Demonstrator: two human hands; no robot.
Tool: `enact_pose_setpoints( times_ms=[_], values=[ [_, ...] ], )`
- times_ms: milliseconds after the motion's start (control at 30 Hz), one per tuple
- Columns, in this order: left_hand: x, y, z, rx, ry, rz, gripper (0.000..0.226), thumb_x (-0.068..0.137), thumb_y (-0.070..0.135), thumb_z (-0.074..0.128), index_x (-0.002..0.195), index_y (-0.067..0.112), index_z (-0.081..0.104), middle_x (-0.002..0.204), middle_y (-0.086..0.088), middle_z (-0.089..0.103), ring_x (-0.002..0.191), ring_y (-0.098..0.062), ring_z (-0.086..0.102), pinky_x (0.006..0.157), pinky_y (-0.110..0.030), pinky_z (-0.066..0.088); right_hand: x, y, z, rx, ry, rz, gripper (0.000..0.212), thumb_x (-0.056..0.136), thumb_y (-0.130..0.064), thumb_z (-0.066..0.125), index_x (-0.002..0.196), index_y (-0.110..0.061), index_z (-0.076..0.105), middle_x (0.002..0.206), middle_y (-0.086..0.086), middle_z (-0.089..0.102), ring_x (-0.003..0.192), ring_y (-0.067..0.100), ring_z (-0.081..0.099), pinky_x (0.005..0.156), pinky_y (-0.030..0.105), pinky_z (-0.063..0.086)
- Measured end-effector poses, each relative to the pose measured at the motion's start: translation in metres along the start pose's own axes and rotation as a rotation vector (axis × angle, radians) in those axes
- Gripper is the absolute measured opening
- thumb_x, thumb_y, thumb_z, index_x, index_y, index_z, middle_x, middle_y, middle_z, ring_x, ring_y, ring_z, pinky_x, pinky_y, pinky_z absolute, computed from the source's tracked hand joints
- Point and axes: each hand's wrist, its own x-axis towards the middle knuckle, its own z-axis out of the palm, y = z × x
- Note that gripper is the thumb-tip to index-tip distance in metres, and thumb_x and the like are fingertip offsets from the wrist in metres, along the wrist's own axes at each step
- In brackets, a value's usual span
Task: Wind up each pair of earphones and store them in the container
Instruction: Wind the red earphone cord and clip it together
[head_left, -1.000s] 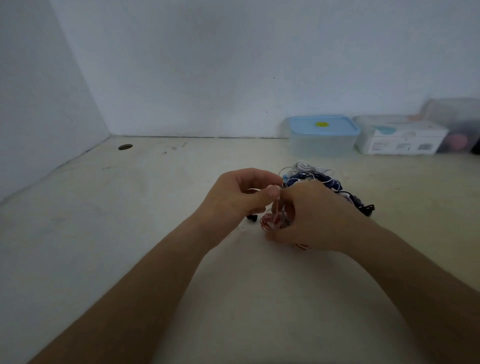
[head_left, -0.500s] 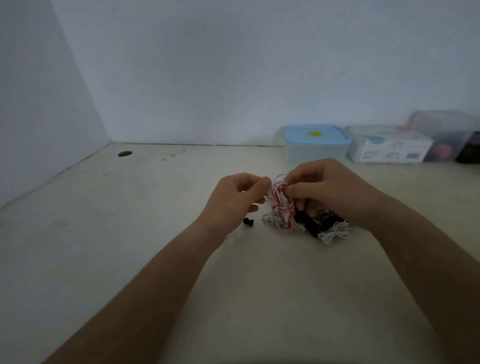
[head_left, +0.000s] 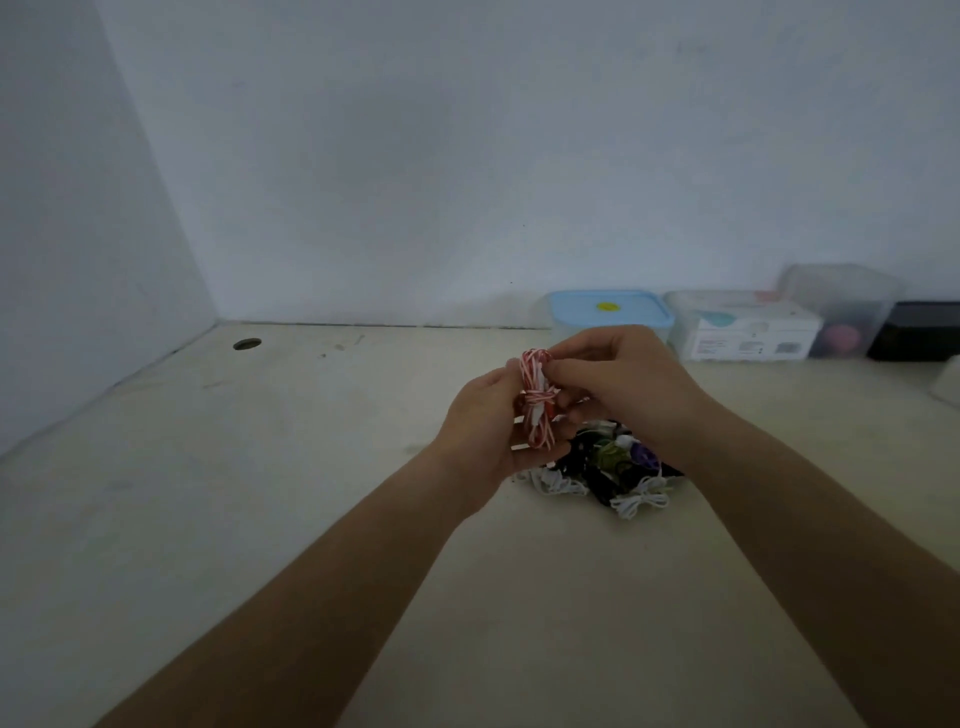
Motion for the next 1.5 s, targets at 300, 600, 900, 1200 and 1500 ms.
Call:
enact_pose_setpoints(
  times_ms=[300,600,900,1200,1500],
  values=[
    [0.033,0.014,0.038,0.19,0.037,-0.033,0.048,0.093,0.067,0.045,0.092,0.024,0.067,0.063,0.002,0.058,0.053,-0.013,0.052,0.058,-0.027,0.046,0.011,-0.01,-0.017,-0.158,0.141,-0.03,0.007,0.079,-0.02,0.081,0.086,-0.018,0.078,0.075,-0.001,0.075,0.051,0.0,0.061,0.049,0.013,0.042],
    [0.101,0.027,0.033,0.498,0.124,0.025,0.042,0.093,0.05,0.049,0.069,0.017,0.06,0.059,0.002,0.053,0.049,-0.016,0.04,0.05,-0.023,0.031,0.069,0.015,-0.075,-0.296,0.181,0.098,0.017,0.094,-0.011,0.057,0.103,-0.014,0.072,0.104,0.003,0.074,0.077,0.014,0.062,0.064,0.026,0.047],
    [0.192,0.015,0.021,1.212,0.016,0.082,0.038,0.093,0.038,0.045,0.068,0.015,0.06,0.08,-0.001,0.068,0.077,-0.021,0.063,0.068,-0.034,0.046,0.174,0.059,-0.086,-1.176,0.006,-0.089,0.052,0.089,-0.051,0.062,0.136,-0.028,0.056,0.147,0.001,0.045,0.132,0.028,0.041,0.11,0.044,0.037],
    [0.241,0.002,0.003,1.58,-0.153,0.097,0.027,0.095,0.04,0.043,0.073,0.023,0.044,0.075,0.0,0.052,0.068,-0.016,0.05,0.062,-0.033,0.038,0.216,0.078,-0.067,-1.228,0.029,-0.008,0.095,0.071,-0.086,0.055,0.14,-0.02,0.051,0.14,0.006,0.054,0.122,0.026,0.055,0.099,0.043,0.047],
    [0.252,-0.003,0.005,1.419,-0.182,0.068,0.024,0.094,0.038,0.045,0.075,0.023,0.049,0.078,0.002,0.056,0.076,-0.018,0.055,0.063,-0.032,0.038,0.212,0.084,-0.069,-1.141,0.106,-0.113,0.082,0.077,-0.081,0.051,0.137,-0.026,0.056,0.134,0.0,0.062,0.118,0.02,0.059,0.095,0.037,0.048]
  ],
)
